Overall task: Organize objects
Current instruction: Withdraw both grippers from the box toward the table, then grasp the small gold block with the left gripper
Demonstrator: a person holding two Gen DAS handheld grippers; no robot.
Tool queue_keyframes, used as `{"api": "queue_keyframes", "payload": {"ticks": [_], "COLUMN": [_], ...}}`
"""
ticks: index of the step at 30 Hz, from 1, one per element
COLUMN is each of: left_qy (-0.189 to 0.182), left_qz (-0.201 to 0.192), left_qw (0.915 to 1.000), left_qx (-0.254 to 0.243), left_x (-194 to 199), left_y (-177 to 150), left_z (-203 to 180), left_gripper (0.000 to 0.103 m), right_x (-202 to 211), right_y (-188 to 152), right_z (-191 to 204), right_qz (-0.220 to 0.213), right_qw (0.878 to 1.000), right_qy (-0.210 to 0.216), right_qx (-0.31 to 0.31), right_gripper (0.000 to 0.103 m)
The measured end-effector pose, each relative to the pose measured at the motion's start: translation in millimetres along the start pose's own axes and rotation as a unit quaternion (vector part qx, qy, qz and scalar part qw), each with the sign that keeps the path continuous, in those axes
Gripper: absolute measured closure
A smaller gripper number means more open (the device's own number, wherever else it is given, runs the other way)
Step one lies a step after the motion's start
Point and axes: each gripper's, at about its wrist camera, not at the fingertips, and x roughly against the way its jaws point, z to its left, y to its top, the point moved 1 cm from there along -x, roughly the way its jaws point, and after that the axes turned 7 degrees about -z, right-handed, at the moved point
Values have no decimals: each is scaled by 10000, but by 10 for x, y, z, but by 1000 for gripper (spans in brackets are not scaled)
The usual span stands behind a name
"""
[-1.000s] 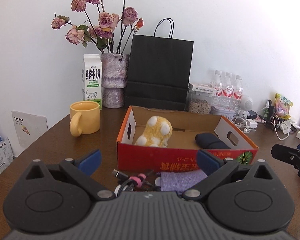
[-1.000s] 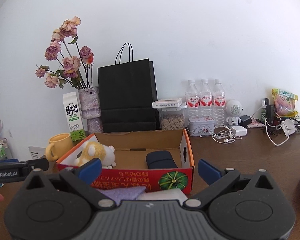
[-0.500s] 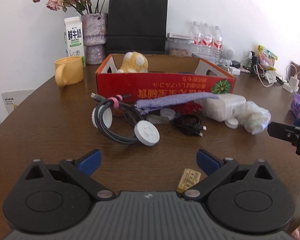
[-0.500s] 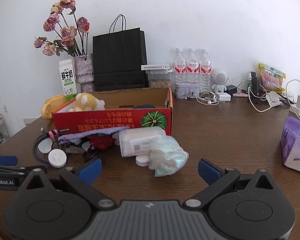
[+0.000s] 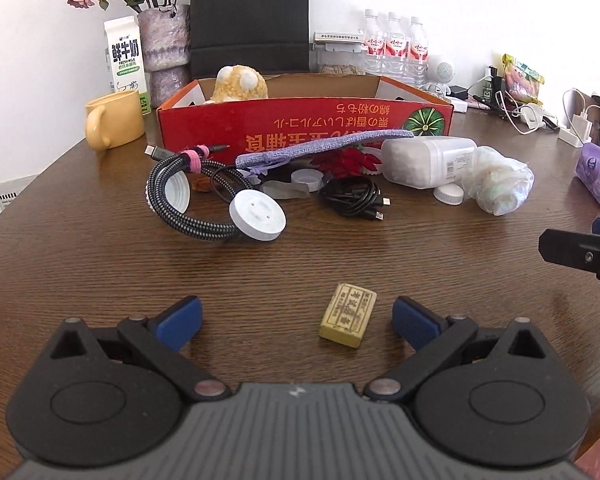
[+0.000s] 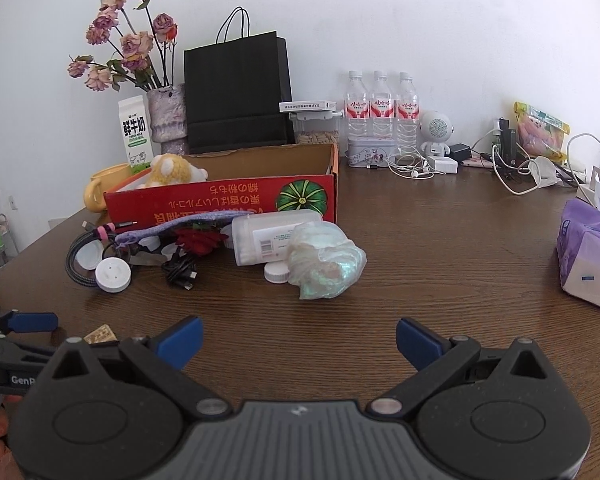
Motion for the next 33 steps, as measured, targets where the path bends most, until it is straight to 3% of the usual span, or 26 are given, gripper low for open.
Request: {"api": "queue_keyframes", "payload": {"ticks": [10, 13, 15, 16, 33], "left_qy": [-95, -274, -477, -614, -396], "left_qz": [43, -75, -104, -96, -597], "left_qw": [9999, 9995, 9987, 9979, 9974], "left_qx": [-44, -127, -171, -157, -79], "left_x": [24, 83, 123, 136, 328], "left_y": [1, 11, 26, 32, 172], "left_z": [-17, -50, -75, -78, 71], "left_gripper": [1, 30, 70, 81, 81], "right_x": [-58, -34, -25, -19, -131], "right_y": [-86, -90, -83, -81, 88], "right_z": [-22, -8, 7, 14, -58], "right_qz": [241, 230, 221, 209, 88], "right_qw": [9997, 9997, 9997, 9997, 9999], "right_qy": [-19, 90, 129, 144, 0], "right_qx": [-47, -36, -39, -36, 83], "right_gripper": [0, 0, 0, 0, 0]}}
